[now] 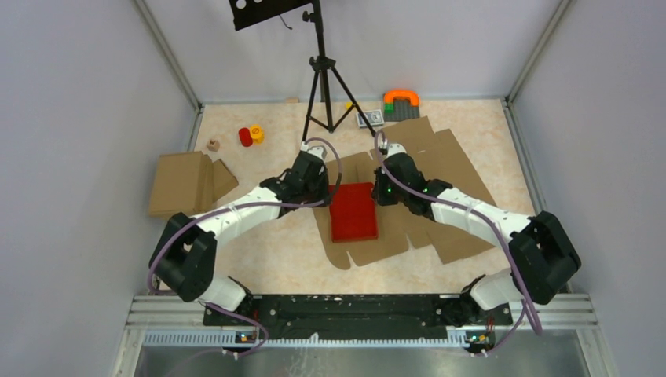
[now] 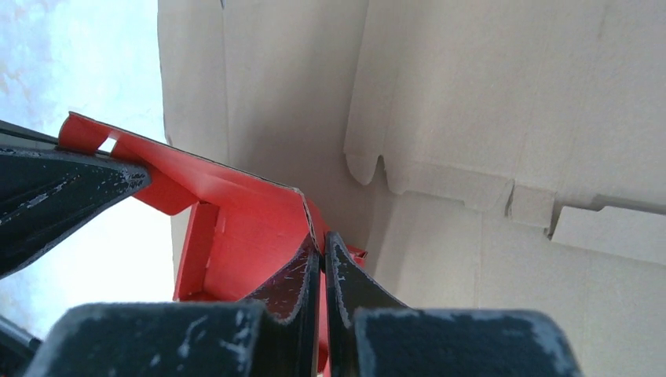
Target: Fold the paper box
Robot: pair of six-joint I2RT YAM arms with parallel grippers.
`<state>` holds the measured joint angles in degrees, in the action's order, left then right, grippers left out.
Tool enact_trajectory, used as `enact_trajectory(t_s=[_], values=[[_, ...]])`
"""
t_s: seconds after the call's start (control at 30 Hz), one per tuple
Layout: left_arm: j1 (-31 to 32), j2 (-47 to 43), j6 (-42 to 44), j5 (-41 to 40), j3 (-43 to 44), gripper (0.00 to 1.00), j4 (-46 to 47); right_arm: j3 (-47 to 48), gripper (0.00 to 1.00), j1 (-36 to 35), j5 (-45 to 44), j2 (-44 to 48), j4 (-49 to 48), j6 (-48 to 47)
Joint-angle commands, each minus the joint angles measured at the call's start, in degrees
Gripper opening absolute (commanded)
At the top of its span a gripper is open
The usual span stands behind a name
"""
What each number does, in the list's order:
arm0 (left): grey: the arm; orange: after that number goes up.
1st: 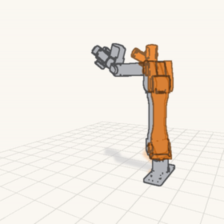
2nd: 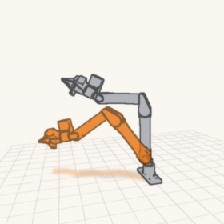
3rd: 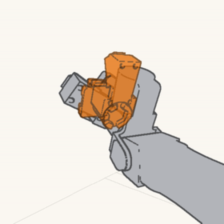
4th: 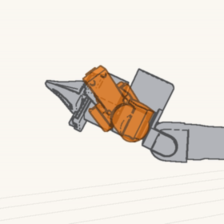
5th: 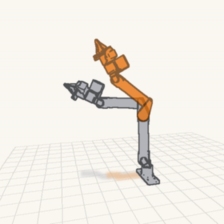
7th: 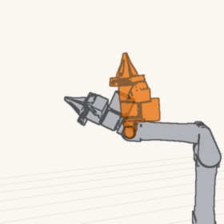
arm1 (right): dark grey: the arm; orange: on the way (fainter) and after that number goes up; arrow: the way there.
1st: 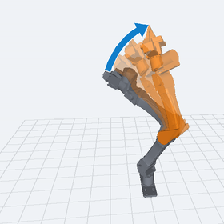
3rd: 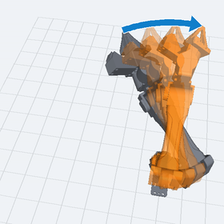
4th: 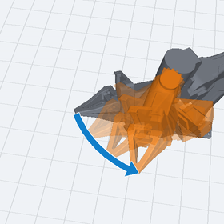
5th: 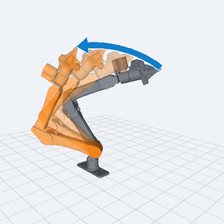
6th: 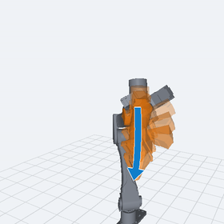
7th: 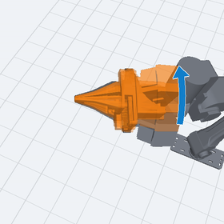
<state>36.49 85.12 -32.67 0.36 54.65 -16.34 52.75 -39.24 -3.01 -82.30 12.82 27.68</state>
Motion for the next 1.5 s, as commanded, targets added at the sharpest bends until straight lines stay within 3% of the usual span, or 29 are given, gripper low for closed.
enact_trajectory(t_s=[0.0, 0.2, 0.37, 0.6, 0.87, 1.07, 1.47], values=[[0.8, -3.6, 1.2, -2.5, 2.8, 0.0, 6.2, -0.7, 0.0, -2.1, -6.2, 4.7, -11.8, 0.0], [3.2, -6.2, 9.3, -5.3, -4.8, 0.0, 22.2, -9.6, 0.0, -3.8, -11.4, 7.4, -27.6, -3.5], [5.9, -5.9, 8.0, -10.4, -11.8, 0.0, 30.9, -16.8, 0.0, -6.3, -17.5, 6.2, -37.0, -2.6], [13.4, -5.5, 5.1, -22.7, -17.9, 0.0, 38.5, -20.8, 0.0, -12.8, -27.7, 4.9, -40.9, -2.8], [16.8, -7.1, 1.7, -23.8, -22.7, 0.0, 39.8, -27.4, 0.0, -15.4, -28.2, 9.0, -41.7, -0.6], [17.6, -8.5, 0.8, -22.3, -22.3, 0.0, 34.0, -29.5, 0.0, -16.8, -27.4, 11.0, -38.9, 0.7], [17.6, -5.2, 4.9, -19.9, -19.1, 0.0, 30.7, -25.5, 0.0, -18.2, -35.2, 7.2, -36.6, 1.9]])
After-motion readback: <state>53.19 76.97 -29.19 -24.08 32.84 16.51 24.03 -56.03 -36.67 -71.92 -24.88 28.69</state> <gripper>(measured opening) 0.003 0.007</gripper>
